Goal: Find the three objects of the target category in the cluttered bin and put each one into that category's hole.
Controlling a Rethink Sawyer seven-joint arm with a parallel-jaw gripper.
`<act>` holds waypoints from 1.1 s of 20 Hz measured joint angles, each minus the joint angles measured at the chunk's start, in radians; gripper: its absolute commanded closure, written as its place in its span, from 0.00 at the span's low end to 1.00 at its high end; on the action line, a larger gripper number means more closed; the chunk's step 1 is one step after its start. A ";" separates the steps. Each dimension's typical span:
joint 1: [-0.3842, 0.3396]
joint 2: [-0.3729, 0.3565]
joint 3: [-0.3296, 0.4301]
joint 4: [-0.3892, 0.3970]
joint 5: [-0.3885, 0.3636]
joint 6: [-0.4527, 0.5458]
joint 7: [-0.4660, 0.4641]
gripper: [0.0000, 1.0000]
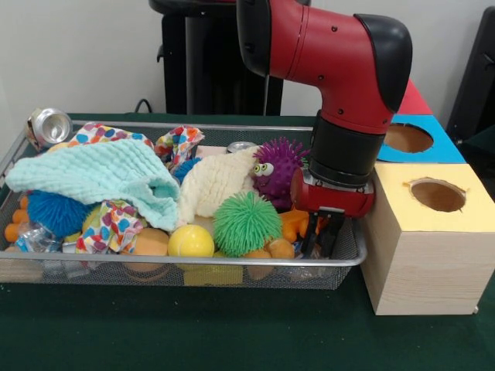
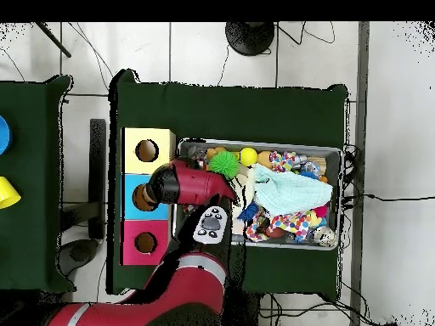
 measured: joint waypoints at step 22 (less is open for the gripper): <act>0.006 -0.005 -0.012 0.000 0.027 0.036 0.000 1.00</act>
